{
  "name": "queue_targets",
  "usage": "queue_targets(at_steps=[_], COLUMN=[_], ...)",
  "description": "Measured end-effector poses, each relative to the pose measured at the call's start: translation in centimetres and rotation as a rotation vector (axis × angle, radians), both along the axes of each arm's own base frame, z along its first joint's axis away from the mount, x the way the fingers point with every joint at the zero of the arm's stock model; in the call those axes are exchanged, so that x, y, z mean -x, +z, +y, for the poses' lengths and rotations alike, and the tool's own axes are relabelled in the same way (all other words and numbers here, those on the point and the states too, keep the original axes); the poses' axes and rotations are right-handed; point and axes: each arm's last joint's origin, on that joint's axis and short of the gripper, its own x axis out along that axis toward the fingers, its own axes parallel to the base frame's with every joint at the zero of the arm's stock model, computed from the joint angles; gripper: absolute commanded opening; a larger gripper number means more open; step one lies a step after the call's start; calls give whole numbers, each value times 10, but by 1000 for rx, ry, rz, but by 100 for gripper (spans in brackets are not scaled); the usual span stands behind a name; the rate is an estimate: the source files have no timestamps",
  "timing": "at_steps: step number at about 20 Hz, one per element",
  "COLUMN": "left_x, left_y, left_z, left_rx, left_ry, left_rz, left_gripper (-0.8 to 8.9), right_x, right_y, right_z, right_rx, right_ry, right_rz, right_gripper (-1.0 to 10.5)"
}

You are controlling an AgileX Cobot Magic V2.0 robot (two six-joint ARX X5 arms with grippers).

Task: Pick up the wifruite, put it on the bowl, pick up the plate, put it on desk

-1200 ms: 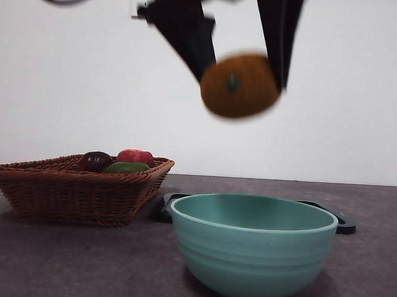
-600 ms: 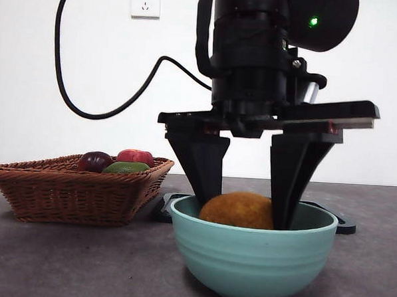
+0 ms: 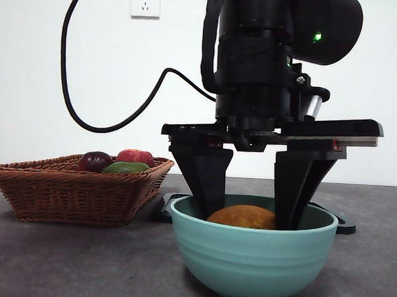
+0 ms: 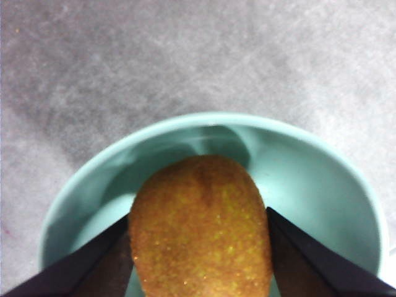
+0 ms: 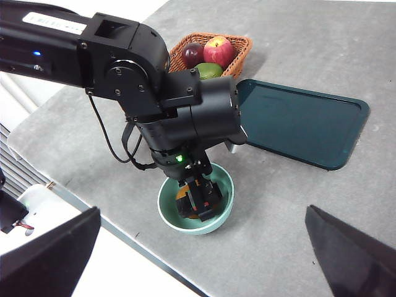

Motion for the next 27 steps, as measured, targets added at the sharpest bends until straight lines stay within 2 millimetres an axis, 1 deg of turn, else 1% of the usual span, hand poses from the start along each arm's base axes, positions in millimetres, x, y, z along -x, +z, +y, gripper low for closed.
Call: queue_targets(at_steps=[2, 5, 9, 12, 14, 16, 22, 24, 27], left_x=[0, 0, 0, -1, -1, 0, 4, 9, 21], left_y=[0, 0, 1, 10, 20, 31, 74, 89, 132], left_z=[0, 0, 0, -1, -3, -6, -9, -2, 22], left_rx=[0, 0, -2, 0, 5, 15, 53, 69, 120], left_ry=[-1, -1, -12, -30, -44, -65, -139, -157, -176], left_rz=[0, 0, 0, -2, -6, -14, -44, -57, -128], left_gripper=[418, 444, 444, 447, 499, 536, 534, 534, 534], right_x=[0, 0, 0, 0, 0, 0, 0, 0, 0], right_y=[0, 0, 0, 0, 0, 0, 0, 0, 0], right_z=[0, 0, 0, 0, 0, -1, -1, -1, -1], right_rx=[0, 0, 0, 0, 5, 12, 12, 12, 12], right_ry=[0, 0, 0, 0, -10, -22, -22, -23, -23], right_rz=[0, 0, 0, 0, -2, -3, -3, -3, -3], right_gripper=[614, 614, 613, 613, 614, 613, 614, 614, 614])
